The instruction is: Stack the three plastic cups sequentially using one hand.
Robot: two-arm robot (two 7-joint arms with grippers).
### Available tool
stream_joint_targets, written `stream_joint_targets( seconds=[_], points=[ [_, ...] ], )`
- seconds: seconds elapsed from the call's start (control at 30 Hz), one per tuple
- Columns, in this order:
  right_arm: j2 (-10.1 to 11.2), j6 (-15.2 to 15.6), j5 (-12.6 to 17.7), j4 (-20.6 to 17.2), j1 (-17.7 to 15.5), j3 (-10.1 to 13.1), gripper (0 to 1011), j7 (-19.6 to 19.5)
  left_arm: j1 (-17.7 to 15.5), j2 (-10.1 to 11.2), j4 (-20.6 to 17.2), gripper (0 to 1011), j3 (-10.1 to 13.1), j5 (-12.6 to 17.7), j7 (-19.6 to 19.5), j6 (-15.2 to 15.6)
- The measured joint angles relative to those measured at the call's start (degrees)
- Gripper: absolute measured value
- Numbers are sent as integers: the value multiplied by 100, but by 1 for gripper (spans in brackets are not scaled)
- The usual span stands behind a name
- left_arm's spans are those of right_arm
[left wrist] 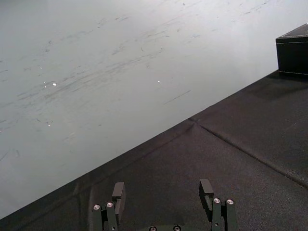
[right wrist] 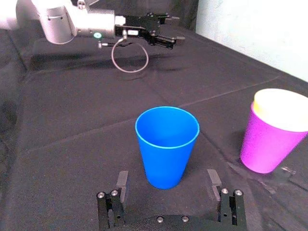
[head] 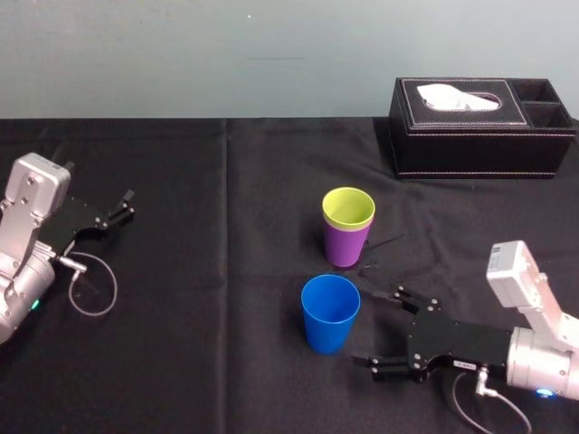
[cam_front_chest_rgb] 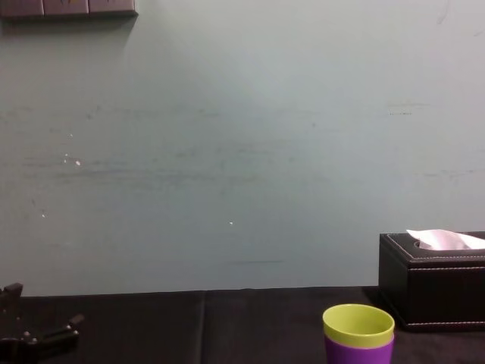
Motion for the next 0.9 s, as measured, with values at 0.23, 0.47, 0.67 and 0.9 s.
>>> stream_joint_targets(
  seconds=[0.23, 0.47, 0.67, 0.9],
  points=[
    [-162, 84, -116, 120, 253, -204, 1003, 17, 0, 0, 0, 1011, 0, 0, 0, 0],
    [-317, 164, -150, 230, 493, -354, 1002, 58, 0, 0, 0, 1012, 0, 0, 0, 0],
    [-450, 221, -128, 344, 690, -508, 1003, 150, 0, 0, 0, 1011, 0, 0, 0, 0],
    [-583, 304, -128, 463, 842, -614, 1003, 129, 0, 0, 0, 1011, 0, 0, 0, 0]
  ],
)
